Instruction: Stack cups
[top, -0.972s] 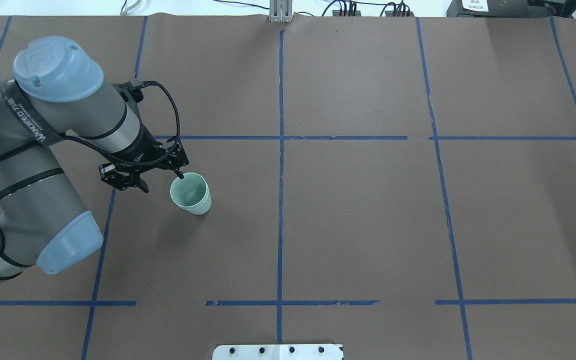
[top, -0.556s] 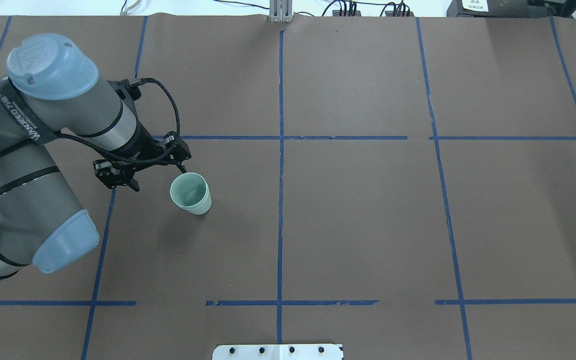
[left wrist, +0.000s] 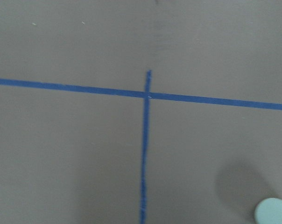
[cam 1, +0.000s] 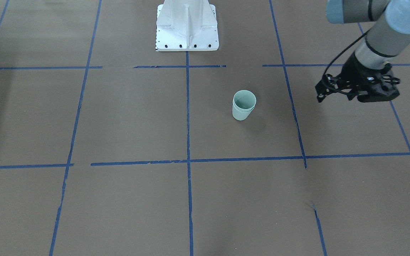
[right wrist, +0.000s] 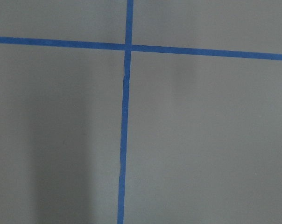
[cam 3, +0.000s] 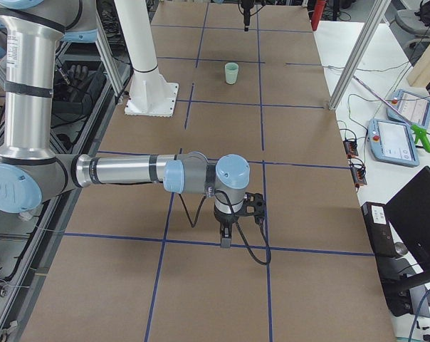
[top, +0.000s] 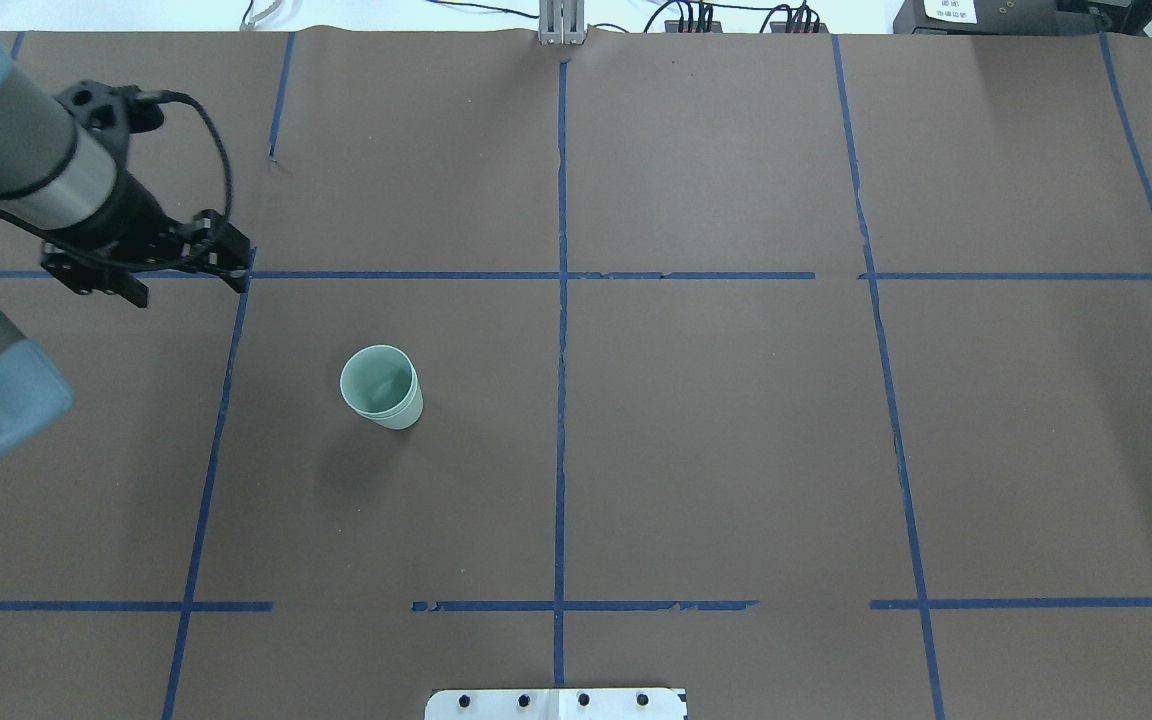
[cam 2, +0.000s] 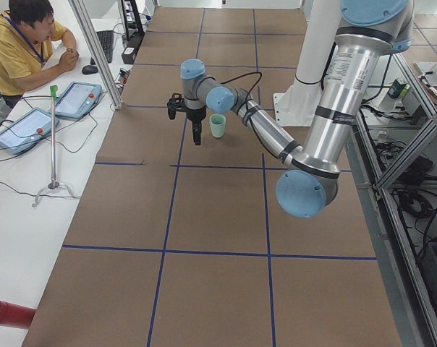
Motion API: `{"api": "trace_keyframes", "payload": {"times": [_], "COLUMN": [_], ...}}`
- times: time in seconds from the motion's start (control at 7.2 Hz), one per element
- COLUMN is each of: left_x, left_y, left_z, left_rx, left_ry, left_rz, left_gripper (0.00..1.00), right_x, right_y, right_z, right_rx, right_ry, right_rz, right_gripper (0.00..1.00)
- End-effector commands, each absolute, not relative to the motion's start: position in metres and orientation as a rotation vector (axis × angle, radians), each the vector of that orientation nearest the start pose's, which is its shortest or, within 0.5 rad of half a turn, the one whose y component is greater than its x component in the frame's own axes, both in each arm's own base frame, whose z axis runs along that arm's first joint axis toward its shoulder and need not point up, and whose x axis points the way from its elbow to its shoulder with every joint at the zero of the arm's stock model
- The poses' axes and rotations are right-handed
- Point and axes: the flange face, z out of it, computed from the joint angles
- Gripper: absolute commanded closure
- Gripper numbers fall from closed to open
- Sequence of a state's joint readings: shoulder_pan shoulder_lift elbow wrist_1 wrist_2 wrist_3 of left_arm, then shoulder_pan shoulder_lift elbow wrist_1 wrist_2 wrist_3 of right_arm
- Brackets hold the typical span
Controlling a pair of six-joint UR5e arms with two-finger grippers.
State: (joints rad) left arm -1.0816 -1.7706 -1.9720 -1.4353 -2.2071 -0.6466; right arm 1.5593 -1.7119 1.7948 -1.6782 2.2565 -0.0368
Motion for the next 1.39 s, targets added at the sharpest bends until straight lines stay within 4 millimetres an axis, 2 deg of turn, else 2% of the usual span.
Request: {"api": "trace_keyframes", "payload": {"times": [0.0,0.14,0.28,0.42,0.56,0.69,0.83,1.25], "left_x": [0.065,0.012,-0.026,-0.057,-0.066,-0.069,-0.081,-0.080], "left_y": [-0.492,-0.464,-0.440,-0.426,-0.422,-0.404,-0.401,-0.403], "left_z": [0.493,0.540,0.571,0.612,0.627,0.642,0.642,0.635], "left_rx": [0.084,0.057,0.017,-0.042,-0.019,-0.004,0.018,0.032], "left_ry": [0.678,0.661,0.664,0.678,0.725,0.774,0.770,0.768], "left_rz": [0.166,0.135,0.044,-0.050,-0.010,0.070,0.071,0.086], "left_gripper": [0.00,0.00,0.00,0.00,0.00,0.00,0.00,0.00], "right_x": [0.066,0.065,0.066,0.066,0.066,0.066,0.066,0.065], "right_y": [-0.430,-0.430,-0.430,-0.430,-0.430,-0.430,-0.430,-0.430], "right_z": [0.630,0.630,0.630,0.630,0.630,0.630,0.630,0.630], "right_rx": [-0.015,-0.015,-0.015,-0.015,-0.015,-0.015,-0.015,-0.015], "right_ry": [-0.686,-0.686,-0.686,-0.686,-0.686,-0.686,-0.686,-0.686], "right_rz": [-0.037,-0.039,-0.037,-0.037,-0.037,-0.037,-0.037,-0.039], "right_gripper": [0.00,0.00,0.00,0.00,0.00,0.00,0.00,0.00]}}
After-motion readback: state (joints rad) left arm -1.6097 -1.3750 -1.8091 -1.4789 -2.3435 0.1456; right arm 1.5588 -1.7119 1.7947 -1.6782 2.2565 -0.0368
